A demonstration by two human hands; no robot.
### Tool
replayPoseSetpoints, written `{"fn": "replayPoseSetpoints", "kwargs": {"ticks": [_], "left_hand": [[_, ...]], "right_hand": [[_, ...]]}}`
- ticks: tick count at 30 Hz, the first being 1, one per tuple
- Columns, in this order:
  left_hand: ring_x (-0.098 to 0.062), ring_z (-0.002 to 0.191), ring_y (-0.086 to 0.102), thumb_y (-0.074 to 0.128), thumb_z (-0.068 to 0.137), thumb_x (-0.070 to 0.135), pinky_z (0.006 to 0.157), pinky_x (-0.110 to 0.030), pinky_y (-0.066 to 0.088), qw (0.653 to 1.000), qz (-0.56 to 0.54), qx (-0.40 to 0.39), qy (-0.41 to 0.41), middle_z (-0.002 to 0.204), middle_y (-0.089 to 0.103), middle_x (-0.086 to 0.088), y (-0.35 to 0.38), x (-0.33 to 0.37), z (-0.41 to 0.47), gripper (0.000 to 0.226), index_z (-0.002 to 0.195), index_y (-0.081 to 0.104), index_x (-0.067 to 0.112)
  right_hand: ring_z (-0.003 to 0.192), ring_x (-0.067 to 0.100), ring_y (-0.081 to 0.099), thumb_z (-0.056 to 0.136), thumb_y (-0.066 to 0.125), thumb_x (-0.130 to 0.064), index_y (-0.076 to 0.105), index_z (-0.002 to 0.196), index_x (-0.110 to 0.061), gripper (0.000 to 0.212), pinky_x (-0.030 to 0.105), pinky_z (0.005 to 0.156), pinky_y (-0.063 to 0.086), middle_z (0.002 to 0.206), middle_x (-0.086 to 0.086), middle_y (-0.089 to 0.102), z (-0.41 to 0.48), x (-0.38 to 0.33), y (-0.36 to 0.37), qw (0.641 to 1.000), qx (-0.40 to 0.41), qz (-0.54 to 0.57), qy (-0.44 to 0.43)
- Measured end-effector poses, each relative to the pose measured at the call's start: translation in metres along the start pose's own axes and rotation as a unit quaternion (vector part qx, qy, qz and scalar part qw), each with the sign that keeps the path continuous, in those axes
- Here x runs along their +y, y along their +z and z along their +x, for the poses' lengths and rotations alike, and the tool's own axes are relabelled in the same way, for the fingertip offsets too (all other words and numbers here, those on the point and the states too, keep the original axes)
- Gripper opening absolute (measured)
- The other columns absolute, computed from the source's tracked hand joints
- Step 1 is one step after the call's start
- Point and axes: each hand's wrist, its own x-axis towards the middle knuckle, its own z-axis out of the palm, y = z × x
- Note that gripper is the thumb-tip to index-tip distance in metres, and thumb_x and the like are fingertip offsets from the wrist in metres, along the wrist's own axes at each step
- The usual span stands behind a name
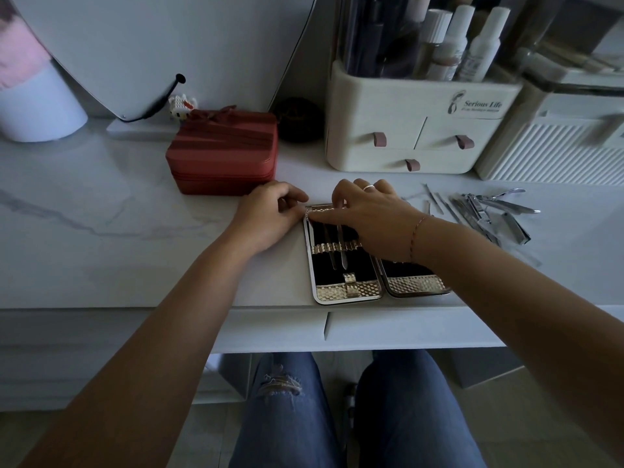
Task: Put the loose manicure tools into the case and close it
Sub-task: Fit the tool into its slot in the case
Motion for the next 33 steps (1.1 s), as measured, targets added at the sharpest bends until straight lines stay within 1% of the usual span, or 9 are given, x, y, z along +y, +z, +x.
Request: {"fn": "replayPoseSetpoints", "kwargs": {"ticks": [7, 10, 16, 19, 21, 23, 25, 29, 33], "left_hand": [[-0.008, 0.08, 0.055, 0.066, 0.084, 0.025, 0.077, -0.023, 0.043, 1.0, -0.007, -0.001, 0.001, 0.089, 0.062, 0.005, 0.001, 0.0, 0.0, 0.013, 0.097, 0.067, 0.026], [-0.008, 0.077, 0.054, 0.066, 0.084, 0.026, 0.076, -0.024, 0.043, 1.0, -0.006, 0.002, 0.006, 0.087, 0.061, 0.006, 0.001, -0.001, 0.001, 0.012, 0.096, 0.067, 0.025], [-0.009, 0.077, 0.055, 0.067, 0.083, 0.025, 0.078, -0.027, 0.046, 1.0, -0.008, 0.006, 0.009, 0.086, 0.062, 0.007, 0.002, -0.003, 0.002, 0.012, 0.095, 0.067, 0.025], [-0.005, 0.075, 0.054, 0.067, 0.083, 0.026, 0.077, -0.025, 0.045, 1.0, -0.006, 0.006, 0.006, 0.083, 0.06, 0.01, 0.002, -0.003, 0.002, 0.012, 0.094, 0.067, 0.027], [-0.002, 0.072, 0.052, 0.067, 0.082, 0.024, 0.076, -0.025, 0.045, 1.0, -0.003, 0.005, 0.004, 0.08, 0.057, 0.012, 0.001, -0.003, 0.002, 0.012, 0.094, 0.067, 0.027], [-0.001, 0.071, 0.051, 0.067, 0.083, 0.023, 0.075, -0.024, 0.043, 1.0, -0.001, 0.001, 0.003, 0.078, 0.056, 0.014, 0.001, -0.003, 0.002, 0.012, 0.094, 0.066, 0.028], [-0.001, 0.072, 0.051, 0.066, 0.083, 0.022, 0.074, -0.024, 0.042, 1.0, 0.003, -0.001, 0.003, 0.079, 0.056, 0.014, 0.001, -0.003, 0.002, 0.011, 0.092, 0.066, 0.028], [-0.008, 0.078, 0.053, 0.065, 0.082, 0.019, 0.077, -0.028, 0.044, 1.0, 0.018, -0.001, 0.001, 0.087, 0.06, 0.009, 0.0, -0.001, 0.002, 0.01, 0.089, 0.067, 0.026], [-0.006, 0.077, 0.052, 0.064, 0.082, 0.019, 0.077, -0.027, 0.042, 1.0, 0.019, -0.004, -0.003, 0.084, 0.058, 0.012, -0.001, 0.0, 0.002, 0.01, 0.087, 0.066, 0.027]], "right_hand": [[0.106, 0.019, 0.04, 0.075, 0.044, 0.003, 0.038, 0.137, -0.041, 0.077, 0.034, 0.085, 0.028, 0.117, 0.003, 0.039, 0.013, -0.001, 0.008, 0.994, 0.001, 0.097, 0.039], [0.112, 0.02, 0.04, 0.075, 0.041, 0.008, 0.049, 0.13, -0.04, 0.073, 0.036, 0.092, 0.028, 0.115, 0.003, 0.042, 0.015, -0.002, 0.006, 0.978, 0.004, 0.196, 0.07], [0.11, 0.022, 0.047, 0.081, 0.038, 0.005, 0.058, 0.122, -0.033, 0.059, 0.045, 0.101, 0.033, 0.114, 0.006, 0.047, 0.014, -0.006, 0.0, 0.952, 0.018, 0.289, 0.104], [0.1, 0.017, 0.052, 0.089, 0.049, -0.011, 0.064, 0.114, -0.028, 0.034, 0.044, 0.098, 0.038, 0.102, 0.0, 0.049, 0.017, -0.01, -0.001, 0.943, 0.025, 0.303, 0.139], [0.089, 0.015, 0.056, 0.087, 0.059, -0.03, 0.07, 0.097, -0.021, 0.017, 0.044, 0.095, 0.043, 0.087, -0.005, 0.056, 0.02, -0.013, -0.002, 0.926, 0.038, 0.33, 0.181], [0.082, 0.017, 0.058, 0.08, 0.064, -0.044, 0.069, 0.076, -0.021, 0.024, 0.044, 0.093, 0.043, 0.073, -0.006, 0.059, 0.025, -0.018, -0.004, 0.907, 0.035, 0.349, 0.233], [0.085, 0.018, 0.059, 0.076, 0.066, -0.049, 0.065, 0.065, -0.024, 0.027, 0.043, 0.095, 0.037, 0.073, -0.004, 0.061, 0.032, -0.023, -0.006, 0.906, 0.021, 0.326, 0.269], [0.097, 0.024, 0.061, 0.073, 0.067, -0.045, 0.071, 0.092, -0.016, 0.034, 0.041, 0.094, 0.035, 0.09, 0.007, 0.067, 0.044, -0.028, -0.008, 0.895, -0.02, 0.318, 0.312], [0.097, 0.029, 0.062, 0.073, 0.072, -0.035, 0.07, 0.098, -0.009, 0.036, 0.048, 0.1, 0.041, 0.095, 0.013, 0.069, 0.048, -0.028, -0.009, 0.875, -0.031, 0.364, 0.317]]}}
